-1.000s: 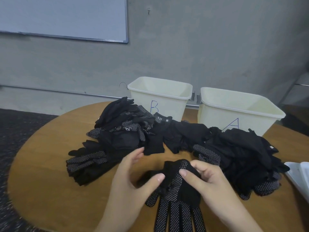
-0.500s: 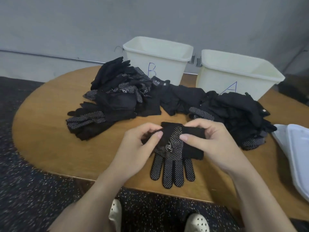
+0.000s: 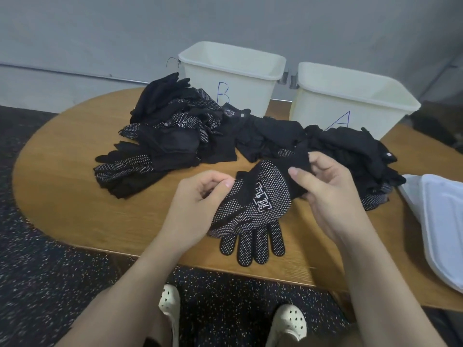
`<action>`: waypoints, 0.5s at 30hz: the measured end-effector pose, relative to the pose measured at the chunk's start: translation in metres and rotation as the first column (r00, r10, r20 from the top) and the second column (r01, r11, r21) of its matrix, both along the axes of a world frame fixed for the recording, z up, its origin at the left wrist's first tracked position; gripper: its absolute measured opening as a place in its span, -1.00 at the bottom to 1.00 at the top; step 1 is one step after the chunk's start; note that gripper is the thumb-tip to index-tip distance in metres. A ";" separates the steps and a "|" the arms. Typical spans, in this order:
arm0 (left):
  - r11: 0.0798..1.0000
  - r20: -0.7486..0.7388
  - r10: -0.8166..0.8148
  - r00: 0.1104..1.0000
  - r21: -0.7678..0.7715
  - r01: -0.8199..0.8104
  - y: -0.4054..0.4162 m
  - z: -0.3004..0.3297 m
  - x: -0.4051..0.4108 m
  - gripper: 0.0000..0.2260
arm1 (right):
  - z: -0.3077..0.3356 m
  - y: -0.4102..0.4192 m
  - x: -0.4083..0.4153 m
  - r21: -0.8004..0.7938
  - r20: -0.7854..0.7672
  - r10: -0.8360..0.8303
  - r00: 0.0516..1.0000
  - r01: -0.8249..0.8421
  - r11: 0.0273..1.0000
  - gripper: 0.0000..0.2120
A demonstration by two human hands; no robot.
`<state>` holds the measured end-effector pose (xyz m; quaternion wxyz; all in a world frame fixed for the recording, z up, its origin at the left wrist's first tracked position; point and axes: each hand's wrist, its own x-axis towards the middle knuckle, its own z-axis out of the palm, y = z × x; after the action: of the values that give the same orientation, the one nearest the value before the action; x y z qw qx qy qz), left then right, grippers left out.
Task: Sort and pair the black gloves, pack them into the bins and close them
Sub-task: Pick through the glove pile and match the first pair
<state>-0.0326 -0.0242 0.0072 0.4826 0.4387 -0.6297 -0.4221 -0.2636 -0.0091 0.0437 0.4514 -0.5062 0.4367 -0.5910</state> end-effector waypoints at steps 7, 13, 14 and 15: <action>0.970 0.046 0.232 0.972 -0.093 -0.227 -0.001 0.003 0.010 -0.84 | 0.008 0.002 -0.010 -0.049 0.101 -0.106 0.989 0.111 0.993 -0.84; 0.955 0.062 0.245 0.968 -0.186 -0.230 0.014 0.009 -0.002 -0.92 | 0.008 0.003 -0.009 -0.054 0.097 -0.117 0.988 0.123 0.991 -0.86; 0.965 0.079 0.206 0.975 -0.180 -0.190 0.017 0.010 -0.006 -0.90 | 0.008 0.004 -0.008 -0.059 0.099 -0.107 0.989 0.113 0.992 -0.85; 0.974 0.115 0.166 0.979 -0.176 -0.144 0.020 0.010 -0.011 -0.77 | 0.008 0.004 -0.007 -0.063 0.097 -0.092 0.991 0.098 0.993 -0.85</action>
<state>-0.0440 -0.0043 0.0173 0.5073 0.4712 -0.6564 -0.2995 -0.2701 -0.0047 0.0521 0.4255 -0.4716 0.4183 -0.6493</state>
